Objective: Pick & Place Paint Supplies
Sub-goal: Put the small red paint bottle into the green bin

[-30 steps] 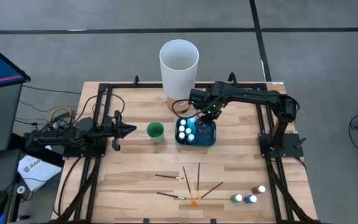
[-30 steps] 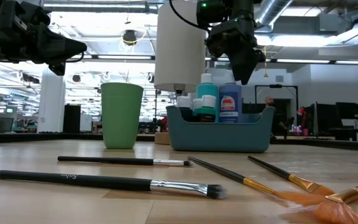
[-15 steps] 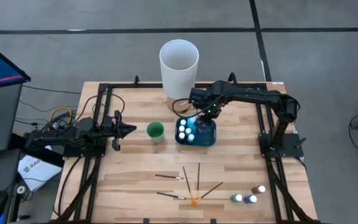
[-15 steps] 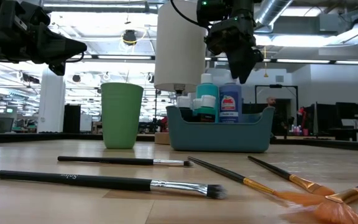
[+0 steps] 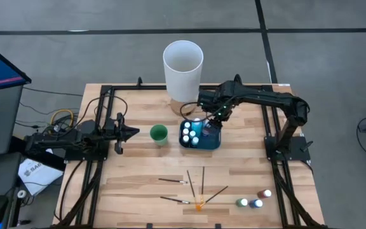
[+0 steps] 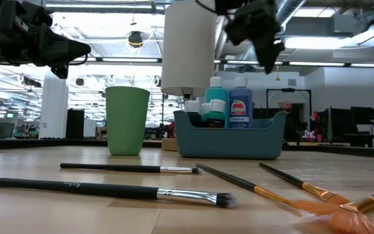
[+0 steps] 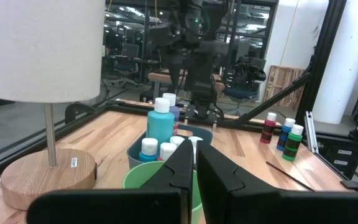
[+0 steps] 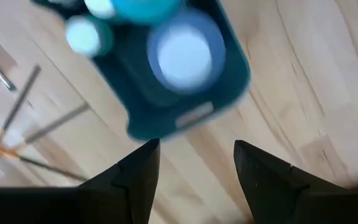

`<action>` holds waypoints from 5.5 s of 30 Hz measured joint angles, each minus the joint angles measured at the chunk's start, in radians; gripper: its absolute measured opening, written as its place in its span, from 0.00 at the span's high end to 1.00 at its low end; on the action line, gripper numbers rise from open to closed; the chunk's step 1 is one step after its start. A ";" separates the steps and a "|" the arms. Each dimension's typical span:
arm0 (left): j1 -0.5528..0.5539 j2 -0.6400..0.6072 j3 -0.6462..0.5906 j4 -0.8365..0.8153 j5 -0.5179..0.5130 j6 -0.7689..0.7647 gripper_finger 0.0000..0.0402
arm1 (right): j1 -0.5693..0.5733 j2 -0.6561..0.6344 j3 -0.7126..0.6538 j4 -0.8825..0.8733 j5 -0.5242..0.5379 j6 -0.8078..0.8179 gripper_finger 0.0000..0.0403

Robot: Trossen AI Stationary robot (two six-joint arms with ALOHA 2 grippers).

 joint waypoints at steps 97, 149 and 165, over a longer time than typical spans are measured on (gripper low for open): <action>0.000 0.007 0.000 0.052 0.000 -0.001 0.98 | 1.224 -0.410 -0.785 0.539 -0.074 1.944 0.52; 0.000 0.007 0.000 0.056 0.000 -0.001 0.98 | 0.269 -0.582 -0.616 0.147 0.009 0.727 0.73; 0.000 0.007 0.000 0.065 0.000 0.000 0.98 | 0.132 -0.167 -0.129 0.074 0.009 0.306 0.73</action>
